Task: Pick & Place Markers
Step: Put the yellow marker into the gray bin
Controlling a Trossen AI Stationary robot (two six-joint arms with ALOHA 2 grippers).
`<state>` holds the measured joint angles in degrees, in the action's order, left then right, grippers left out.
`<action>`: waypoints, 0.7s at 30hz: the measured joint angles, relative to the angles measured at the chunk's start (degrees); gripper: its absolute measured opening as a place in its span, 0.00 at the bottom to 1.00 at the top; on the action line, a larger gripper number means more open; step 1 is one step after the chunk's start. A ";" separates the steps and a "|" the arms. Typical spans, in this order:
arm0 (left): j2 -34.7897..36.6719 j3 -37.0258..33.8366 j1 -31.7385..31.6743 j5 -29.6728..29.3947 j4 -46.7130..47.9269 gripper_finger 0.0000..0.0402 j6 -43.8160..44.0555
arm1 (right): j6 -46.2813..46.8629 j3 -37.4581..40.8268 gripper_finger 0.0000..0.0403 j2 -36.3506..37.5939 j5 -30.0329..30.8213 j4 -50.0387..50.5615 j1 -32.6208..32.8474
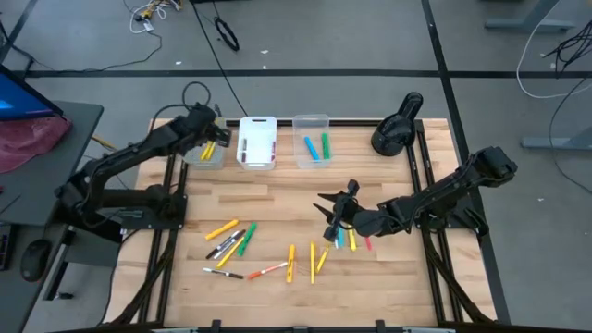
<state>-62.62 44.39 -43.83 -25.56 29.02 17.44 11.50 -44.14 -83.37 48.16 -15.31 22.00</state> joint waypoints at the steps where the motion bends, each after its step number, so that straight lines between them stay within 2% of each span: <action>1: -0.20 -0.25 -1.61 0.36 0.32 0.10 -0.06 | 0.00 0.00 0.36 0.00 -0.01 0.00 -0.25; 8: -5.60 -2.67 -9.38 4.27 -0.61 0.10 -0.99 | 0.03 0.00 0.36 0.00 -1.19 -0.04 -0.98; 21: -17.79 -2.70 -10.28 5.40 -1.37 0.13 -3.05 | 0.33 0.02 0.36 0.00 -2.75 -0.09 -0.92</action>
<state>-80.41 41.69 -54.11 -20.16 27.66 14.40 11.84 -44.12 -83.37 45.42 -15.40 21.08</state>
